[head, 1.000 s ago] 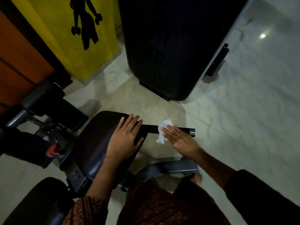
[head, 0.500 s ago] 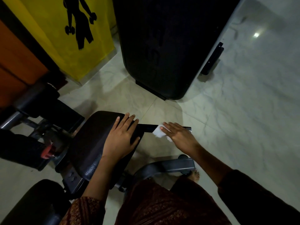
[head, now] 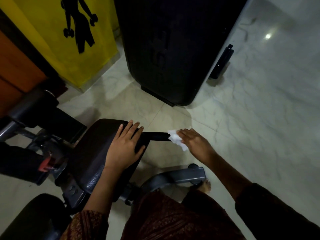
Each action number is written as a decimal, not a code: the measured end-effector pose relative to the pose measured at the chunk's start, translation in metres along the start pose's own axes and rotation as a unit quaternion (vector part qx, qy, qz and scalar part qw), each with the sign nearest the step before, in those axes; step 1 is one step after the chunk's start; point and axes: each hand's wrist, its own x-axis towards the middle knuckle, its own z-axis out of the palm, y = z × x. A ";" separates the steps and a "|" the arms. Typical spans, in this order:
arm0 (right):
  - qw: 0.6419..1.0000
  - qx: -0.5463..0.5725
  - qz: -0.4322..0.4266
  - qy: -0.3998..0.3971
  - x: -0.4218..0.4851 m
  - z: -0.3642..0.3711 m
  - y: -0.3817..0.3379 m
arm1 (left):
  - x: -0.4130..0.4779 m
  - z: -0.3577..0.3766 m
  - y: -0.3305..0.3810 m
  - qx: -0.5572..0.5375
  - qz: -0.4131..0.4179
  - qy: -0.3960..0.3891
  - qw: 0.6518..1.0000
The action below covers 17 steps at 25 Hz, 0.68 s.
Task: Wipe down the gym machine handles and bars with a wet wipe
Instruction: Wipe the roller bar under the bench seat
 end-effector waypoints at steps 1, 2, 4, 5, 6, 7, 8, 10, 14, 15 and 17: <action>1.000 0.009 -0.009 0.015 -0.009 0.001 0.008 | 0.000 0.000 0.000 -0.001 -0.002 0.000 1.000; 0.999 0.030 0.016 0.017 -0.021 -0.005 0.014 | 0.000 0.001 -0.001 0.001 -0.004 -0.001 1.000; 0.993 0.076 0.090 0.033 -0.037 -0.024 0.021 | 0.000 0.001 0.000 0.006 -0.005 -0.003 1.000; 0.990 0.080 0.112 0.041 -0.037 -0.027 0.023 | 0.000 0.002 0.000 0.007 -0.005 -0.003 1.000; 0.986 0.098 0.129 0.044 -0.029 -0.027 0.022 | 0.000 0.002 -0.001 0.007 -0.005 -0.002 1.000; 0.987 0.078 0.129 0.052 -0.015 -0.024 0.016 | 0.000 0.002 -0.001 0.005 -0.004 -0.002 1.000; 0.991 0.049 0.116 0.041 0.003 -0.017 0.007 | 0.000 0.002 -0.001 0.005 -0.004 -0.002 1.000; 0.996 0.023 0.080 0.013 0.038 0.004 -0.012 | 0.000 0.000 0.000 0.005 -0.003 0.000 1.000; 0.994 0.059 0.017 -0.090 0.045 0.026 -0.032 | 0.000 -0.001 0.001 0.001 -0.001 0.004 1.000; 0.993 0.072 0.014 -0.090 0.038 0.023 -0.024 | 0.000 -0.001 0.001 0.002 0.000 0.003 1.000; 0.986 0.085 0.079 -0.117 0.026 0.005 -0.007 | 0.001 -0.001 0.000 0.004 -0.002 0.000 1.000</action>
